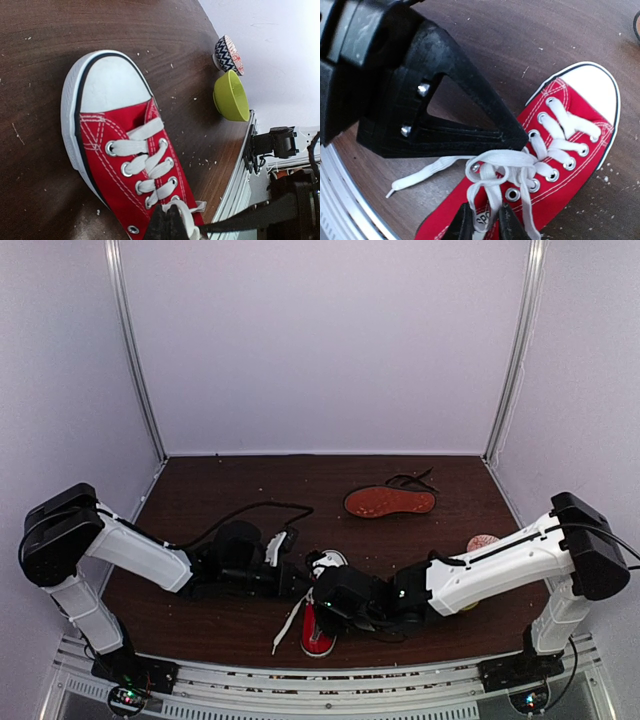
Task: Tie the shoes
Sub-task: Tie the loops with the shoelace on the shoe.
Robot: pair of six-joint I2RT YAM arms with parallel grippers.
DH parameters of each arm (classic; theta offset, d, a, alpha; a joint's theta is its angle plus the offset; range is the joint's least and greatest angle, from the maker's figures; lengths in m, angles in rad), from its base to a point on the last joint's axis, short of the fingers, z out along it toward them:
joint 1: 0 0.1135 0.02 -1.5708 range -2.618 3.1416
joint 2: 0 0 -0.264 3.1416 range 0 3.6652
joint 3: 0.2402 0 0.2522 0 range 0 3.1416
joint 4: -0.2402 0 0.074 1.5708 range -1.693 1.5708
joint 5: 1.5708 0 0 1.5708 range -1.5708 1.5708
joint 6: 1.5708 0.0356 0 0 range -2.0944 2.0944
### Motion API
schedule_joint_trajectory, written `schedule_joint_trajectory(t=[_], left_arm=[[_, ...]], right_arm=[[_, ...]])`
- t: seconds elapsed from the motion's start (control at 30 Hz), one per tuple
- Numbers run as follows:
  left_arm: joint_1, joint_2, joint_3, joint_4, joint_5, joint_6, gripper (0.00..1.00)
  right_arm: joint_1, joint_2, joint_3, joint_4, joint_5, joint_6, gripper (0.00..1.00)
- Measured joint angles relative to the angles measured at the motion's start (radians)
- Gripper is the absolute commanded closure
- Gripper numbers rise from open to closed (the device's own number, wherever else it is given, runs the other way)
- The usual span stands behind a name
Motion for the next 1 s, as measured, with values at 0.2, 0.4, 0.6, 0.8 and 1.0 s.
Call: schedule_joint_trajectory(t=[0.2,0.4,0.6,0.8,1.0], left_arm=[[0.0,-0.007,-0.011,-0.004,-0.04,-0.003,1.0],[0.0,-0.036,-0.019,-0.047,-0.112,-0.01,1.0],[0.0,-0.064,-0.025,-0.093,-0.169,-0.019,1.0],[0.0,-0.07,-0.032,-0.15,-0.217,-0.032,1.0],[0.003,-0.085,-0.053,-0.195,-0.257,-0.049,1.0]], right_arm=[[-0.001,-0.042,-0.031,-0.005,0.021,0.011,1.0],[-0.019,-0.075,-0.072,0.016,0.008,0.024,1.0],[-0.061,-0.109,-0.176,0.077,-0.053,0.066,1.0],[-0.095,-0.159,-0.262,0.135,-0.113,0.103,1.0],[-0.103,-0.178,-0.303,0.17,-0.16,0.125,1.0]])
